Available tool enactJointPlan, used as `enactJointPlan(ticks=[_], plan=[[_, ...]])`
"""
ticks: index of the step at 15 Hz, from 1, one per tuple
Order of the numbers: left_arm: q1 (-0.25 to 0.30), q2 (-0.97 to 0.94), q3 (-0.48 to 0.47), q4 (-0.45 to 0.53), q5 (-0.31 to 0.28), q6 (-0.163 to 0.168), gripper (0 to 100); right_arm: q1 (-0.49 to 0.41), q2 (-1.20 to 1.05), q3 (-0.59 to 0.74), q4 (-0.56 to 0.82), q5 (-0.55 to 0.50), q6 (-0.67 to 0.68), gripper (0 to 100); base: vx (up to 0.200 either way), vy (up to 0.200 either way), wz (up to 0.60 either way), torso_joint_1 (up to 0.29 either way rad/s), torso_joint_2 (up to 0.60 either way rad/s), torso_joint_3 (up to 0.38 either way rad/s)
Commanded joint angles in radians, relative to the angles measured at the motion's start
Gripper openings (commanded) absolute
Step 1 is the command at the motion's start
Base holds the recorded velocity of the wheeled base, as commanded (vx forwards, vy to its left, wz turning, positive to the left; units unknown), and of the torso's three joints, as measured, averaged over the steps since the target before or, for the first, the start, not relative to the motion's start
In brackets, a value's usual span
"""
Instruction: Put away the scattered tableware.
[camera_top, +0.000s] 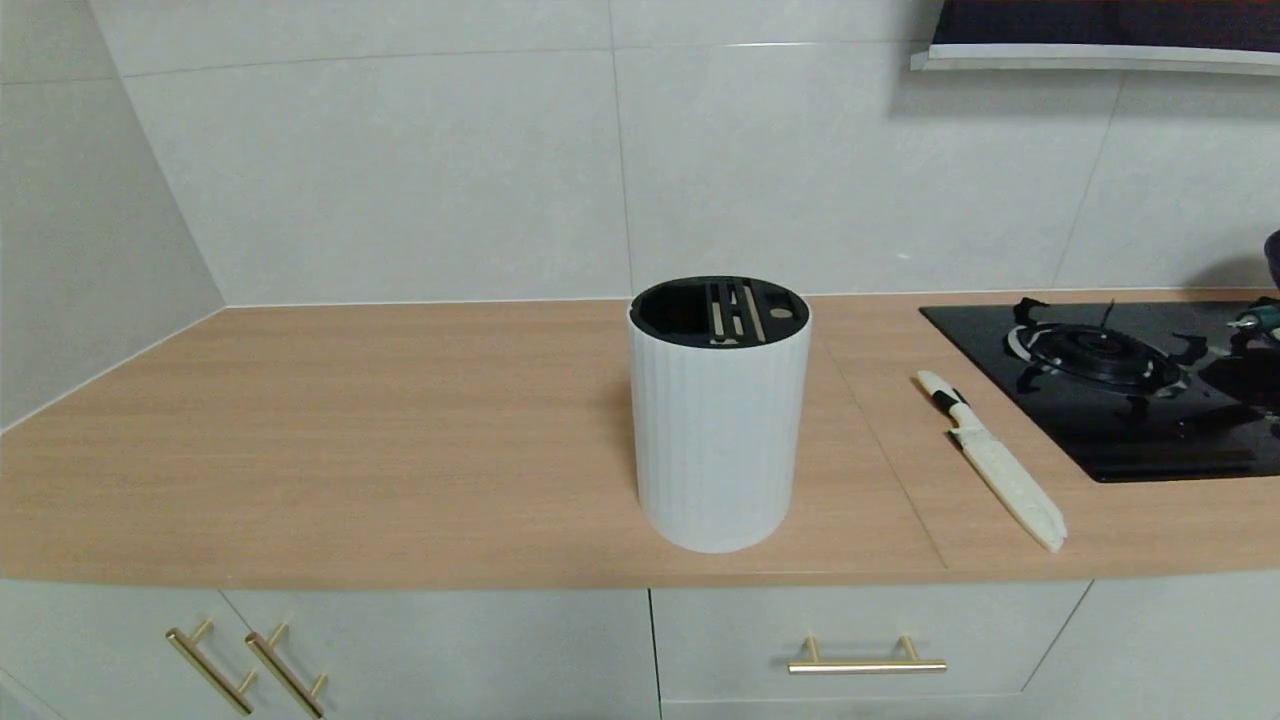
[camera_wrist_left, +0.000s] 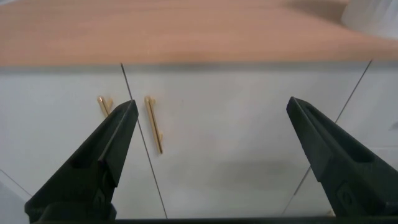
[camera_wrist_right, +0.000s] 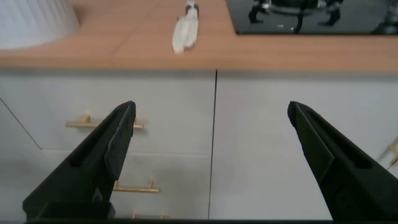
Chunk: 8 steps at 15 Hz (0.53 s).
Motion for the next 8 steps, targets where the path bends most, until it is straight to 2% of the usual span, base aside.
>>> enactJointPlan(ticks=[1,8], plan=[[0.0,0.0,0.0,-0.001,0.0,0.0,100,0.0,0.002,0.0,0.0,0.0,0.0,100,0.0,0.0,0.0,0.212,-0.5,-0.295],[0.0,0.0,0.0,-0.001,0.0,0.0,100,0.0,0.002,0.0,0.0,0.0,0.0,100,0.0,0.0,0.0,0.235,-0.53,-0.297]])
